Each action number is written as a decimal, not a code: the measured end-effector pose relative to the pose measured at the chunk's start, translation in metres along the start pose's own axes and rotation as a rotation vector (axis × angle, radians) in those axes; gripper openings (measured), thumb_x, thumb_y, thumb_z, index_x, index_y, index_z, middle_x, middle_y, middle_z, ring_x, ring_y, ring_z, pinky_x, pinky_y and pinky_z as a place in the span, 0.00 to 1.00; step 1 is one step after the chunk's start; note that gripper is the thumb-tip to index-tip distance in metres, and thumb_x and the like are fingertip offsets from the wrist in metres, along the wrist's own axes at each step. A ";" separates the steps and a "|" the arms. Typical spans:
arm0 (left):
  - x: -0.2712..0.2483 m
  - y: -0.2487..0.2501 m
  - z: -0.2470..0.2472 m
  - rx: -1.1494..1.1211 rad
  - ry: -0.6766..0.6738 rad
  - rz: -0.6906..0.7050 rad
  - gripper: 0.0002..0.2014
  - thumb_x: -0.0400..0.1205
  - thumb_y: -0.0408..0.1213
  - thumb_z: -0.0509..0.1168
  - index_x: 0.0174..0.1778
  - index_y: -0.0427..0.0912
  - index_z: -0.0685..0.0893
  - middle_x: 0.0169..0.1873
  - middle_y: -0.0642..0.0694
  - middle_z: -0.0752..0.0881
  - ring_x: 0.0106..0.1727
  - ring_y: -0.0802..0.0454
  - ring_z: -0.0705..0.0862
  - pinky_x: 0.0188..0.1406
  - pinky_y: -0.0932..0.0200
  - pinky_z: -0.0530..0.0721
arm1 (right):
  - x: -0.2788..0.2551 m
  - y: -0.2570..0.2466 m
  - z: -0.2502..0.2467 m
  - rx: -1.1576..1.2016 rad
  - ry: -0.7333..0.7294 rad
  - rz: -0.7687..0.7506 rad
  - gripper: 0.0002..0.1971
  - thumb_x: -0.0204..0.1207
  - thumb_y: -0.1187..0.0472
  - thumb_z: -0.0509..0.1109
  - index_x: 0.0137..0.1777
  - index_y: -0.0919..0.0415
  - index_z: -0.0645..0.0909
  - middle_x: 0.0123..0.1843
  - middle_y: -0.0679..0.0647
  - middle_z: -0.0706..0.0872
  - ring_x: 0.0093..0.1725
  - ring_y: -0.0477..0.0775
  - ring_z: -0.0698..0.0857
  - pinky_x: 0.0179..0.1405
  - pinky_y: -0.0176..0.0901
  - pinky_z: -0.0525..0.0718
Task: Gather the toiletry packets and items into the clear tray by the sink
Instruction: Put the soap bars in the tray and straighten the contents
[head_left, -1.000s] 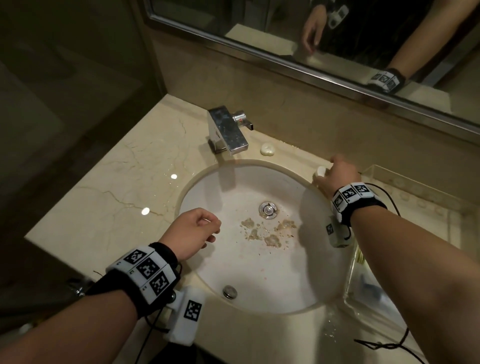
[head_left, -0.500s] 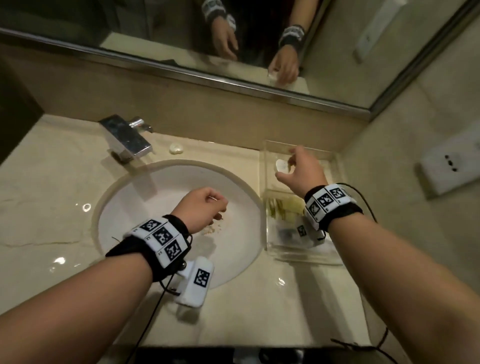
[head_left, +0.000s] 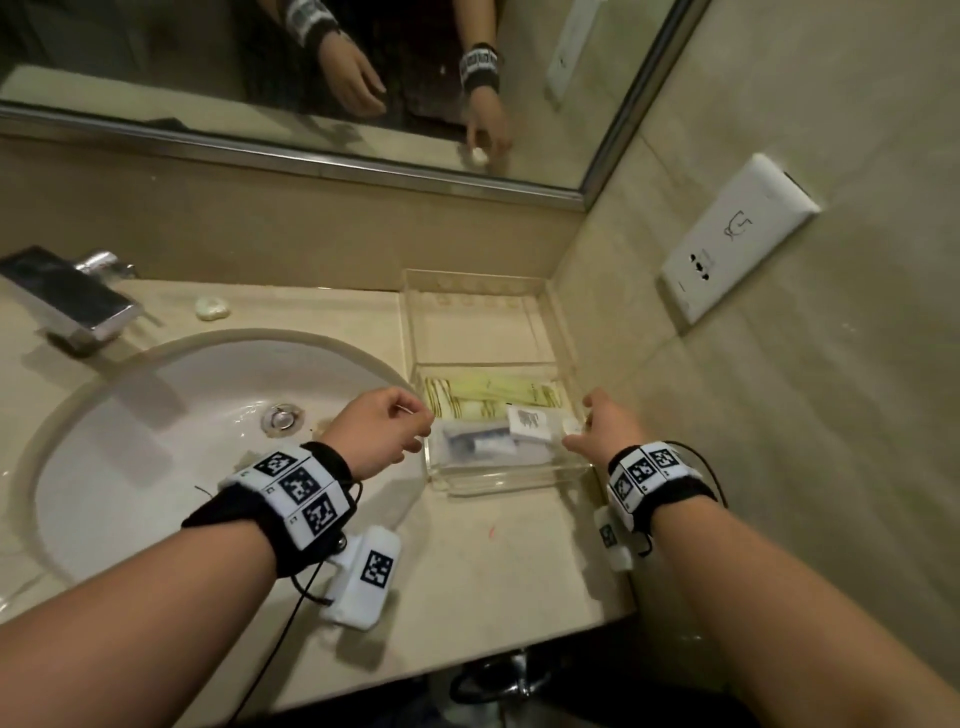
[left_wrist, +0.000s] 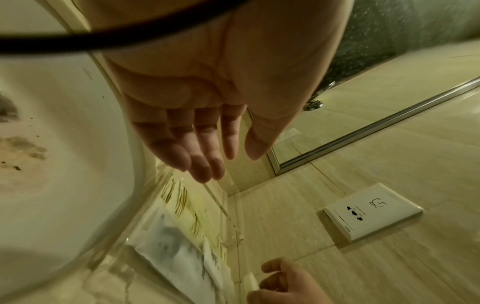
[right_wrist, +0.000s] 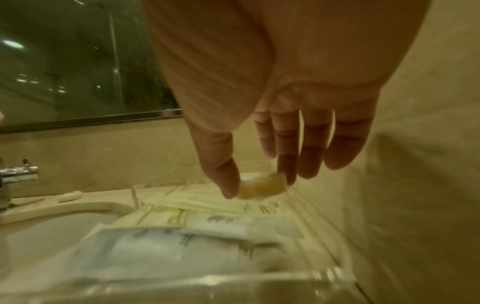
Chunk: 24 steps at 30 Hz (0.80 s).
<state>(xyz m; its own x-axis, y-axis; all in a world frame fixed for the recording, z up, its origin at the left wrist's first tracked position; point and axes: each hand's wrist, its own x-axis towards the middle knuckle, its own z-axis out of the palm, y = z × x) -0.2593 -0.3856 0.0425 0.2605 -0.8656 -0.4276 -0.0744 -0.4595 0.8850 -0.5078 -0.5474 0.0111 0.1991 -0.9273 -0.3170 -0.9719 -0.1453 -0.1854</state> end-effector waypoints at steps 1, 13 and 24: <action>0.001 0.000 0.002 0.002 -0.001 -0.001 0.07 0.83 0.39 0.65 0.52 0.40 0.81 0.47 0.42 0.88 0.42 0.49 0.86 0.44 0.55 0.83 | 0.001 0.005 0.003 -0.009 -0.004 0.017 0.27 0.69 0.59 0.78 0.65 0.60 0.72 0.53 0.57 0.86 0.51 0.58 0.86 0.48 0.49 0.87; -0.001 -0.001 0.012 0.023 0.041 -0.015 0.09 0.83 0.39 0.65 0.54 0.38 0.82 0.49 0.41 0.89 0.45 0.48 0.87 0.48 0.52 0.84 | 0.011 0.009 0.031 -0.120 -0.061 0.031 0.23 0.70 0.55 0.77 0.60 0.59 0.73 0.50 0.56 0.87 0.49 0.59 0.87 0.49 0.54 0.89; -0.009 -0.007 -0.029 -0.057 0.164 -0.050 0.09 0.83 0.39 0.65 0.54 0.39 0.82 0.50 0.41 0.89 0.43 0.51 0.86 0.44 0.57 0.83 | 0.034 -0.086 -0.009 -0.074 0.094 -0.196 0.26 0.70 0.48 0.78 0.63 0.58 0.75 0.55 0.57 0.86 0.52 0.58 0.85 0.48 0.53 0.88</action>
<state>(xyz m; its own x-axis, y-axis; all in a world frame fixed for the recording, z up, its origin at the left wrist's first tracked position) -0.2336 -0.3687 0.0458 0.4165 -0.7957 -0.4397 -0.0037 -0.4851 0.8745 -0.4182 -0.5693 0.0248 0.3757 -0.9064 -0.1930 -0.9230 -0.3474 -0.1652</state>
